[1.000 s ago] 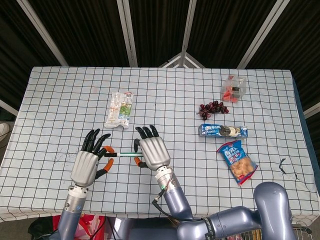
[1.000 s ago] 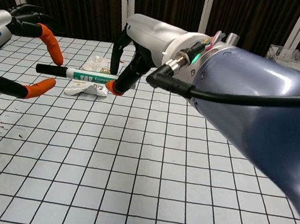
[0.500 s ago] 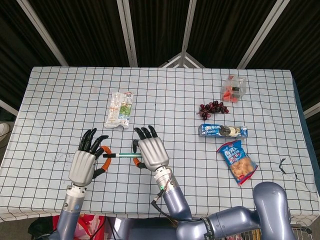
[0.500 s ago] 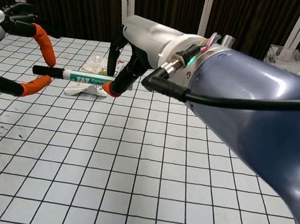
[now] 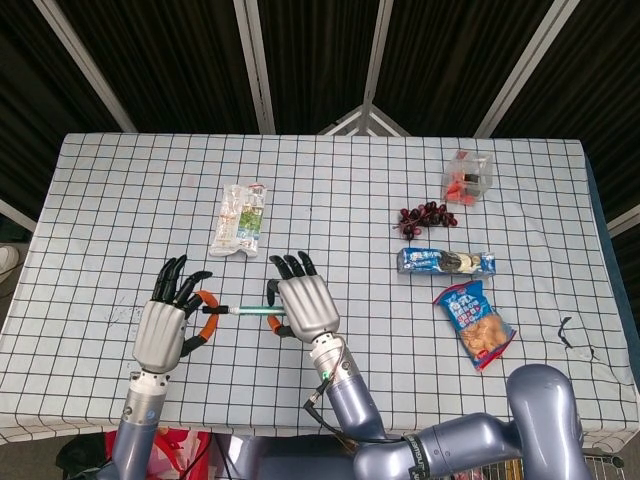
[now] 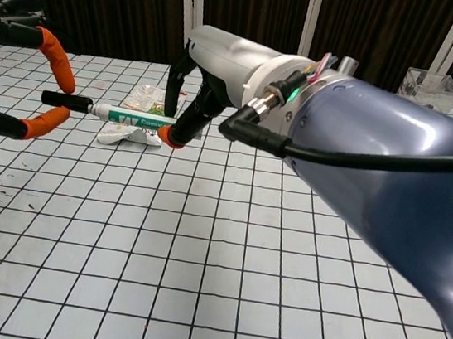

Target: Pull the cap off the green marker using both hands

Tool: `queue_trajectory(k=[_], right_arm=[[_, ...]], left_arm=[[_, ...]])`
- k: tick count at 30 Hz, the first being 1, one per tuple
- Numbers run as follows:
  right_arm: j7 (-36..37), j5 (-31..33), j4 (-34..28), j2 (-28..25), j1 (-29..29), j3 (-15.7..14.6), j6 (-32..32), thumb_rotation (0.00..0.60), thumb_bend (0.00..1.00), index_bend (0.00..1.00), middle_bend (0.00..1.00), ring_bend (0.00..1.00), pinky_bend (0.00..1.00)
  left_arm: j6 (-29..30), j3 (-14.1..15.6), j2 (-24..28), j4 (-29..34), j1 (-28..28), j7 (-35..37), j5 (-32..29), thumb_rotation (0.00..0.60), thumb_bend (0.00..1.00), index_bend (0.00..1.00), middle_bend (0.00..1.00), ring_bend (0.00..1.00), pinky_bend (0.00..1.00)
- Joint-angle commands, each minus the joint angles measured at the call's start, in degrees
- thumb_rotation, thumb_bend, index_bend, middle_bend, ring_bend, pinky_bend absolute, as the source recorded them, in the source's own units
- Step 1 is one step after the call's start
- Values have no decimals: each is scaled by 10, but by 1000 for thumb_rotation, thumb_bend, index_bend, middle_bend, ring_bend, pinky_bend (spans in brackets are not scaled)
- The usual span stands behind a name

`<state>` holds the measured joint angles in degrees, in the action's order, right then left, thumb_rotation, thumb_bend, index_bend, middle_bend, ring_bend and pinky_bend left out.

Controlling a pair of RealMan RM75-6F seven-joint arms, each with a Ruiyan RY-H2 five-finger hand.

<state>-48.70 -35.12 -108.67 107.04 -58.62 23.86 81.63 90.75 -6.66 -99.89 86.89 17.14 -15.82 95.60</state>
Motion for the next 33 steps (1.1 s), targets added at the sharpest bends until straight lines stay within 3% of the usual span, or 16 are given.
queue_trajectory(k=[1,11,20,24,26,28,31,33], right_arm=[[5,0,2,-2,4,-2,-2,600,510,858,146,116,0],[46,3,21,-26,36,-20,-24,600,510,858,146,116,0],[115,-3,102,-37,75,-57,-77,600,509,858,146,116,0],[144,-7,137,-37,88,-67,-104,600,510,841,146,116,0],[156,-8,149,-36,93,-71,-116,600,510,734,145,112,0],[164,-6,161,-35,96,-75,-132,600,491,556,144,103,0],[167,0,173,-33,98,-77,-146,600,330,250,125,88,0],[167,4,175,-33,99,-75,-149,600,279,142,106,84,0]], left_arm=[[10,3,7,2,-7,10,1,600,521,570,253,0,28],[42,21,28,-38,-44,79,-16,600,520,574,248,0,28],[36,9,18,-128,-48,167,-42,600,515,550,233,0,28],[15,4,8,-145,-38,192,-52,600,510,493,207,0,28],[6,6,3,-151,-34,190,-53,600,496,410,156,0,27],[-8,11,-1,-154,-30,181,-55,600,488,286,92,0,16],[-30,20,4,-140,-27,166,-59,600,485,81,10,0,0],[-36,24,11,-127,-26,159,-57,600,485,14,0,0,0]])
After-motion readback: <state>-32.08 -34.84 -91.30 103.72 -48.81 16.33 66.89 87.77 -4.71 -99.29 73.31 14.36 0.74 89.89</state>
